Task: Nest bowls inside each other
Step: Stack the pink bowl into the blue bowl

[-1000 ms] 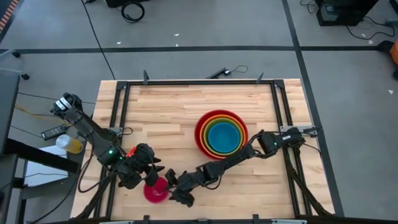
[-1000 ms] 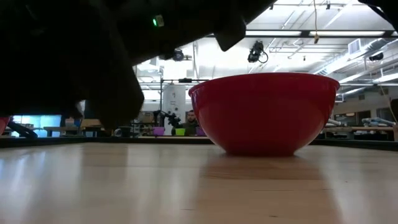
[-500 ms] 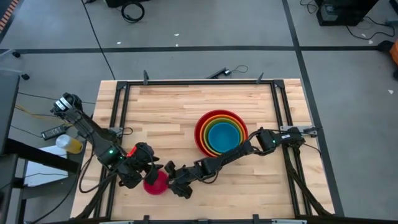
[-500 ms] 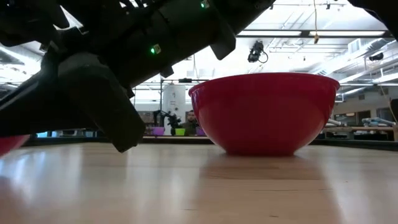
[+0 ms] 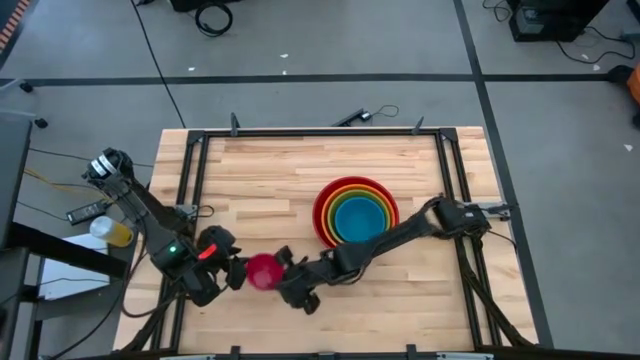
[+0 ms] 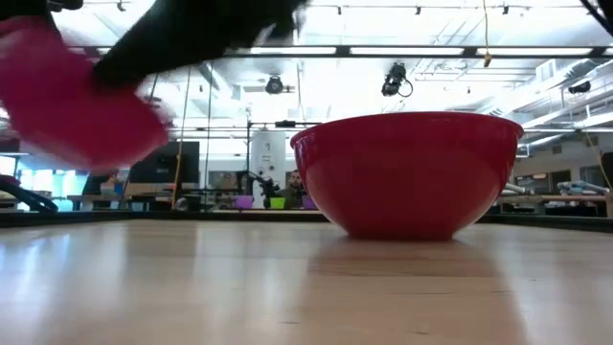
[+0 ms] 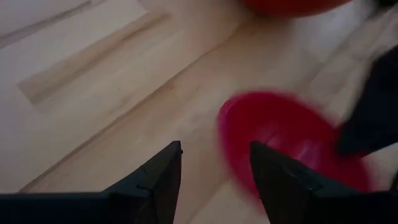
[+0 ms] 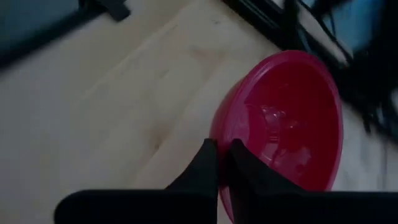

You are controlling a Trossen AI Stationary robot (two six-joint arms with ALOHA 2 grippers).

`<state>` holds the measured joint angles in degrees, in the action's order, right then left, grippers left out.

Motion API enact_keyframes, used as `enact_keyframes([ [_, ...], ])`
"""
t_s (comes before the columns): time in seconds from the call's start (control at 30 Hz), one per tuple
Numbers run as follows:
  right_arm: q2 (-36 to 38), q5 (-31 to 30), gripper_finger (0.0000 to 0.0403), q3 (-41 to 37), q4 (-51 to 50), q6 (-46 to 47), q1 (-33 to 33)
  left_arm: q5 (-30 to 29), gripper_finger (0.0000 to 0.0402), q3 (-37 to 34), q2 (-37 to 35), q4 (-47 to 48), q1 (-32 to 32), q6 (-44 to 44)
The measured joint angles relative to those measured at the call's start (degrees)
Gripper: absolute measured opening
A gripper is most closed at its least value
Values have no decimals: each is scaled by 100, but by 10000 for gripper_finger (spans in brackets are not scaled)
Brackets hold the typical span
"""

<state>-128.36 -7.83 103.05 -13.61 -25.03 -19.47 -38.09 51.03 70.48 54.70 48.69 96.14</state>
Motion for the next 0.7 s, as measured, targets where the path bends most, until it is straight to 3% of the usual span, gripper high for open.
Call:
enact_keyframes([
  [0.13,856,-80,17,6,-1441,1319,97,-293,192,0,0,192,123,278],
  [0.33,1889,-1142,17,-12,-3566,2749,320,-768,192,0,0,244,17,309],
  [0.43,2215,-1142,17,-311,-4344,3587,575,-774,192,0,2,251,-134,111],
  [0.7,2908,-1218,17,-2000,-4337,5258,834,-777,192,0,2,236,-309,-81],
])
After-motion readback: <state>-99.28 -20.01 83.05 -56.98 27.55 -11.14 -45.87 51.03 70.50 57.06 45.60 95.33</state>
